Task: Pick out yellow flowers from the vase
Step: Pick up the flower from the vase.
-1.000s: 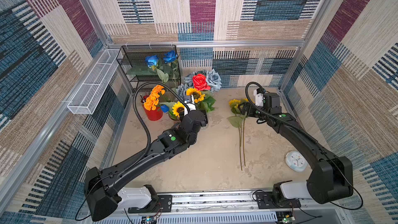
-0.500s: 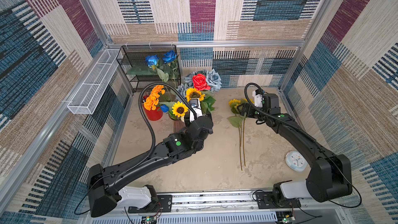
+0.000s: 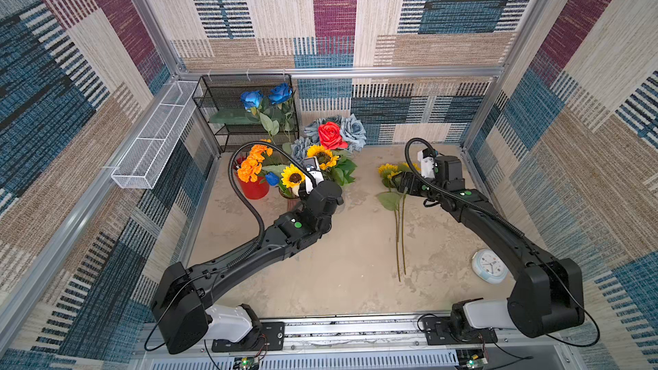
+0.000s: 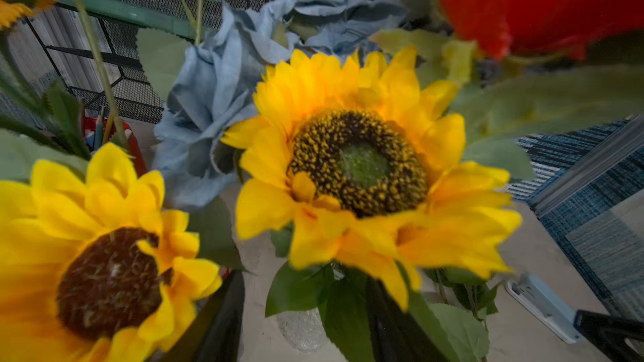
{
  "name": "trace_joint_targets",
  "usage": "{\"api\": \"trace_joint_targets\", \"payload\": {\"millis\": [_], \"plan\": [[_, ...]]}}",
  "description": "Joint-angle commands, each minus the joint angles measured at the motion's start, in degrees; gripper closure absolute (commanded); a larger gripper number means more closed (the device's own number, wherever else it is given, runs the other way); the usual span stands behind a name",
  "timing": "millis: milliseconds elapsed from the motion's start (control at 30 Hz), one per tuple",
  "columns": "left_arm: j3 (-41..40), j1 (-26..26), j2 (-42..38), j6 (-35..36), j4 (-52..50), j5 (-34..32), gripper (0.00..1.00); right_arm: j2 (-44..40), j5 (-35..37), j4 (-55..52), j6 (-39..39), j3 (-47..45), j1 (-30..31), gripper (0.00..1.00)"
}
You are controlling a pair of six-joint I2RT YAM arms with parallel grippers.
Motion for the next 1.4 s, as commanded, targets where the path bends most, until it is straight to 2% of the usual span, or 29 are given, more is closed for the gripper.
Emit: {"api": "trace_joint_targets", "payload": {"millis": [0, 233, 600, 733, 1100, 1267, 1367], "plan": [[0.18, 0.81, 0.42, 5.0, 5.46, 10.23, 0.44, -0.24, -0.31, 1.35, -0.28, -0.13, -0.13, 0.04], [-0.35, 1.14, 0.34, 11.59, 7.34, 16.7, 0.43, -0.06, -1.14, 2.19, 0.22, -0.83, -0.35, 0.04], [0.65, 3.18, 2.62, 17.89, 11.47, 15.0, 0.45, -0.19, -1.8, 2.32, 0.12, -0.89, -0.39, 0.04], [-0.28, 3.81, 2.17, 18.4, 13.65, 15.27, 0.53, -0.16, -1.8, 2.12, -0.13, -0.84, -0.4, 0.04], [-2.41, 7.4, -0.53, 16.66, 14.9, 21.92, 0.89, 0.2, -2.08, 1.79, -0.23, -0.53, -0.66, 0.04], [-3.42, 9.45, -1.49, 15.21, 15.97, 26.39, 0.99, 0.55, -2.07, 1.56, -0.08, -0.48, -0.75, 0.04], [-4.11, 10.08, -2.02, 14.56, 16.38, 28.76, 1.0, 0.47, -2.18, 1.75, -0.13, -0.49, -0.75, 0.04]]}}
